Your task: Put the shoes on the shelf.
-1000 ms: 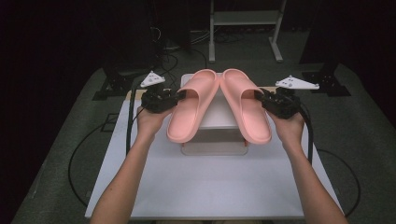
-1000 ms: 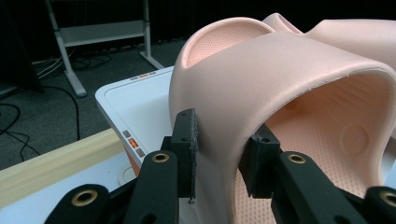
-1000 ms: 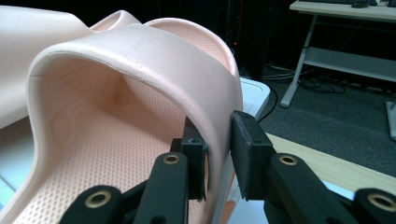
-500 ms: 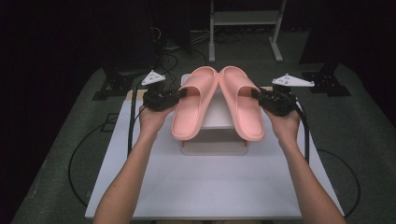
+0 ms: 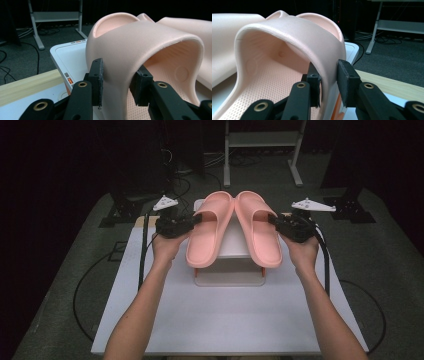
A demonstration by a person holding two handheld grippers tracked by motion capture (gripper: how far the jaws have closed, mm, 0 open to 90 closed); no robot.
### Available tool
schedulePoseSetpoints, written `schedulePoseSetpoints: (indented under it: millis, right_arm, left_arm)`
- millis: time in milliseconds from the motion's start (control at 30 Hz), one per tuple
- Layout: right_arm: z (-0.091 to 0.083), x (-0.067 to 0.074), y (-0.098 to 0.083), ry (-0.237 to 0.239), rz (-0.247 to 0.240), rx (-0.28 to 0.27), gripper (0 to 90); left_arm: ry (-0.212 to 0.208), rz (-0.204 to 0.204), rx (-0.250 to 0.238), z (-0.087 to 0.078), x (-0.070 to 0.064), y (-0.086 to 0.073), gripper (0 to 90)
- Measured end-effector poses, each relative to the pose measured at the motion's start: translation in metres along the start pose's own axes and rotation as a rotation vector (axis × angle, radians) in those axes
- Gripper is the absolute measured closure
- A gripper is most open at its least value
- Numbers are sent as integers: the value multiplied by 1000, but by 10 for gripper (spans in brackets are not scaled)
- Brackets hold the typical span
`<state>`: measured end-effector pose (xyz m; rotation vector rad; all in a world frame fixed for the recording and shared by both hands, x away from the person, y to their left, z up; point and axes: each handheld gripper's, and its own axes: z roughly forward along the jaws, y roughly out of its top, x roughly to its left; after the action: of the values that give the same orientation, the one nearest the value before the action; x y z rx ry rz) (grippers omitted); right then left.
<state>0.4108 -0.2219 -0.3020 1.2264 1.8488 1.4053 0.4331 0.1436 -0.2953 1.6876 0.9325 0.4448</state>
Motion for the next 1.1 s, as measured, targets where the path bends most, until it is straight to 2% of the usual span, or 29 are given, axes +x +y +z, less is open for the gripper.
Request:
schedulePoseSetpoints:
  millis: [267, 600, 1100]
  right_arm:
    - [8, 1, -1, -3, 35, -1, 690]
    - [18, 5, 3, -15, 35, 7, 675]
    - [31, 5, 3, -8, 55, 17, 667]
  left_arm:
    - [-2, -29, -11, 6, 0, -1, 611]
    - [2, -52, -8, 14, 3, -3, 607]
    - [0, -57, -9, 24, 4, -1, 594]
